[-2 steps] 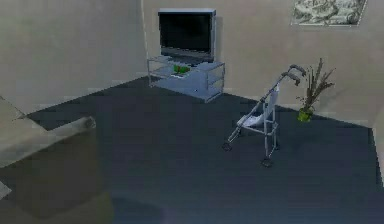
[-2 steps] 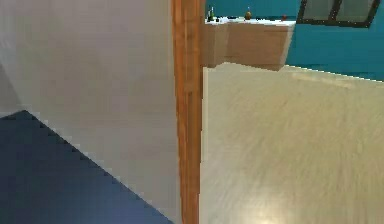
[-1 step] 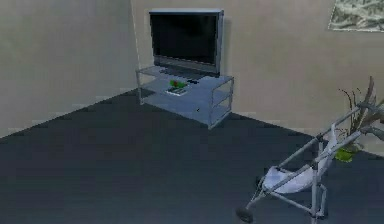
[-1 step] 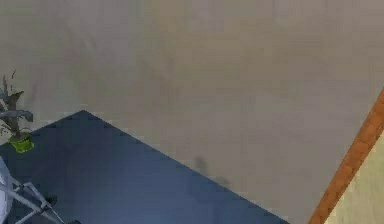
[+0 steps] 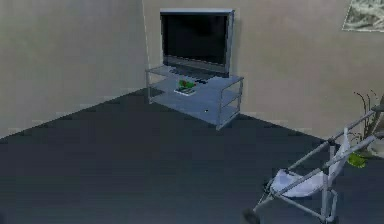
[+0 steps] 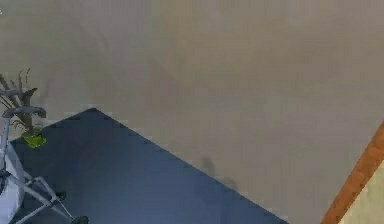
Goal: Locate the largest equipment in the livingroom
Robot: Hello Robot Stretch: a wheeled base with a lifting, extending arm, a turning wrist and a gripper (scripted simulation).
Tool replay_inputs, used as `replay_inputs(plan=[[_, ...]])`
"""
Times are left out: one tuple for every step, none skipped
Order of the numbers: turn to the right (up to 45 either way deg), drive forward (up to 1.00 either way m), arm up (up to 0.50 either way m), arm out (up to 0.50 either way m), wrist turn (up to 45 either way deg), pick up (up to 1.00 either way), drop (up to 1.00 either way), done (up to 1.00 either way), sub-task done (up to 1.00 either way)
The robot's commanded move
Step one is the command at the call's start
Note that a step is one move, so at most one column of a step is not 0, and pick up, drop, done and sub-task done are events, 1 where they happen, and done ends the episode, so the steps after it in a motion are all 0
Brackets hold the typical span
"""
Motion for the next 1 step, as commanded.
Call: replay_inputs(plan=[[0.0, 0.45, 0.00, 0.00, 0.0, 0.00, 0.00, 0.00, 0.00]])
